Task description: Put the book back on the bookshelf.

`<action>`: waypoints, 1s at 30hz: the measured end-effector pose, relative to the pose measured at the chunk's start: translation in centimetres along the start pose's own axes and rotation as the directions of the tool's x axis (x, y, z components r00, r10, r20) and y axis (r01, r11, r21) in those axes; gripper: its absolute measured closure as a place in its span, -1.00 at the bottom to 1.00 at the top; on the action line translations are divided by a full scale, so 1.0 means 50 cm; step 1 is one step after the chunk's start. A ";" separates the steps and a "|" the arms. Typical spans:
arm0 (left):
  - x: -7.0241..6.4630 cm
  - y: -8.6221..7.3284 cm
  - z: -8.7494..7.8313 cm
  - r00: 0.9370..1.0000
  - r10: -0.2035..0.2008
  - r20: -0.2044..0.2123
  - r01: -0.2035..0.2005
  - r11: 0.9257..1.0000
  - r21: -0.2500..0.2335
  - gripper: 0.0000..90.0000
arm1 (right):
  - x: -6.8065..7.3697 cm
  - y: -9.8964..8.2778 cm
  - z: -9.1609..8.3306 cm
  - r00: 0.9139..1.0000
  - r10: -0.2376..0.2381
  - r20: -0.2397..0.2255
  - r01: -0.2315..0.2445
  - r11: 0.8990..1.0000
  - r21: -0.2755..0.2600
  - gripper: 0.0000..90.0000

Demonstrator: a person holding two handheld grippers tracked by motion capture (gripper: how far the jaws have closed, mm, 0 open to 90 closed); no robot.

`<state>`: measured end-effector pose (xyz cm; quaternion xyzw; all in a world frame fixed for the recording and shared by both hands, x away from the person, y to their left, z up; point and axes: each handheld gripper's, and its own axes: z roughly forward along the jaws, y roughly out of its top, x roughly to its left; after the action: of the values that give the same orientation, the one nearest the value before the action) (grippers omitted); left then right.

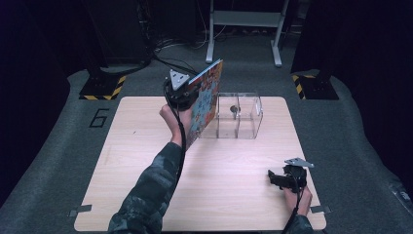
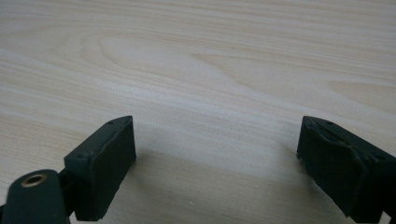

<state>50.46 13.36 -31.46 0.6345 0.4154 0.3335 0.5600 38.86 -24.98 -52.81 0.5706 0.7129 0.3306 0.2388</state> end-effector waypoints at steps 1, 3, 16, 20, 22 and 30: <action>0.003 -0.015 -0.005 1.000 -0.005 0.002 0.005 1.000 -0.018 0.79 | -0.001 0.000 0.000 1.000 -0.004 0.000 0.004 1.000 -0.003 -0.75; 0.007 -0.030 -0.007 1.000 -0.016 0.003 0.016 0.999 -0.032 0.79 | -0.001 0.000 0.000 1.000 -0.004 0.001 0.004 1.000 -0.001 -0.75; 0.015 -0.090 -0.010 0.999 -0.041 0.002 0.041 0.991 -0.128 0.79 | 0.001 0.000 0.001 1.000 -0.017 0.011 0.017 1.000 0.000 -0.74; 0.019 -0.105 -0.013 0.998 -0.065 0.002 0.065 0.987 -0.147 0.78 | 0.004 0.000 0.001 1.000 0.000 0.010 0.000 1.000 0.006 -0.74; 0.021 -0.107 -0.014 0.998 -0.070 0.003 0.070 0.986 -0.152 0.78 | 0.003 0.000 0.001 1.000 -0.009 0.012 0.009 1.000 0.002 -0.74; 0.037 -0.131 -0.029 0.995 -0.096 0.029 0.100 0.981 -0.166 0.77 | 0.003 0.000 0.001 1.000 -0.011 0.011 0.011 1.000 0.002 -0.74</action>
<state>48.94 15.84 -37.79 0.5676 0.4109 0.3325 0.6312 38.87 -24.82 -52.85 0.5688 0.7150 0.3252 0.2440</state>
